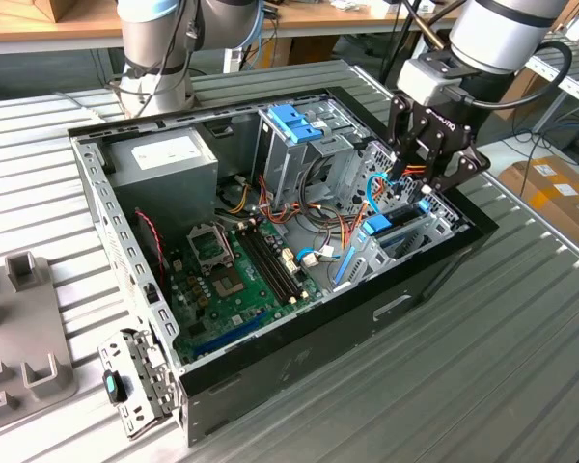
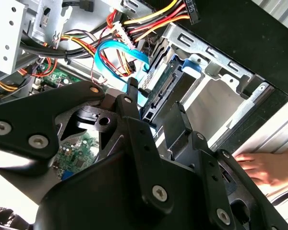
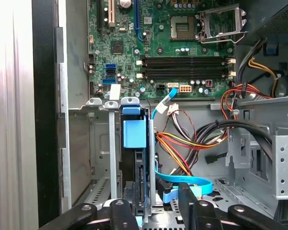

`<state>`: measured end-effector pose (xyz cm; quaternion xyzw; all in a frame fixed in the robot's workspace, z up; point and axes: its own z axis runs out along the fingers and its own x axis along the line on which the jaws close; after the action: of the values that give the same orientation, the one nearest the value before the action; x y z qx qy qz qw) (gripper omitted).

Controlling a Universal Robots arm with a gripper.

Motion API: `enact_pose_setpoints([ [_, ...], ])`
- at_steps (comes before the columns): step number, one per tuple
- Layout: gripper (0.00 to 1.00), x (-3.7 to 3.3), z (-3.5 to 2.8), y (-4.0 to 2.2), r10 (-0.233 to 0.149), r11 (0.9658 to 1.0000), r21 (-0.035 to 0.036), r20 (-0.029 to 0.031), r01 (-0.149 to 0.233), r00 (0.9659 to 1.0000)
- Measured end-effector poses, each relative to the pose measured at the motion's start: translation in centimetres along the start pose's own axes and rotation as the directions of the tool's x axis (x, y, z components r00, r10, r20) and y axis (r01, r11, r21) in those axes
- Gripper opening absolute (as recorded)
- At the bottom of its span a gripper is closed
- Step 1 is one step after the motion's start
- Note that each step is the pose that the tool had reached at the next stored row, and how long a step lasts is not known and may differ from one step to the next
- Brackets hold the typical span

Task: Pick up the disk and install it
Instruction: 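Insert the first disk wire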

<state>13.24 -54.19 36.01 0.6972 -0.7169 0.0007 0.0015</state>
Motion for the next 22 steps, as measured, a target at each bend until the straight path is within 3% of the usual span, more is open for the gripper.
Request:
enact_pose_setpoints([
  [18, 0.48, 0.0, 0.15, 0.0, 0.0, 1.0, -0.0001, -0.0001, 0.0, 1.0],
  [20, 0.34, 0.0, 0.16, 0.0, 0.0, 1.0, 0.0, -0.0001, 0.0, 1.0],
  [22, 0.28, 0.0, 0.16, 0.0, 0.0, 1.0, 0.0, -0.0002, 0.0, 1.0],
])
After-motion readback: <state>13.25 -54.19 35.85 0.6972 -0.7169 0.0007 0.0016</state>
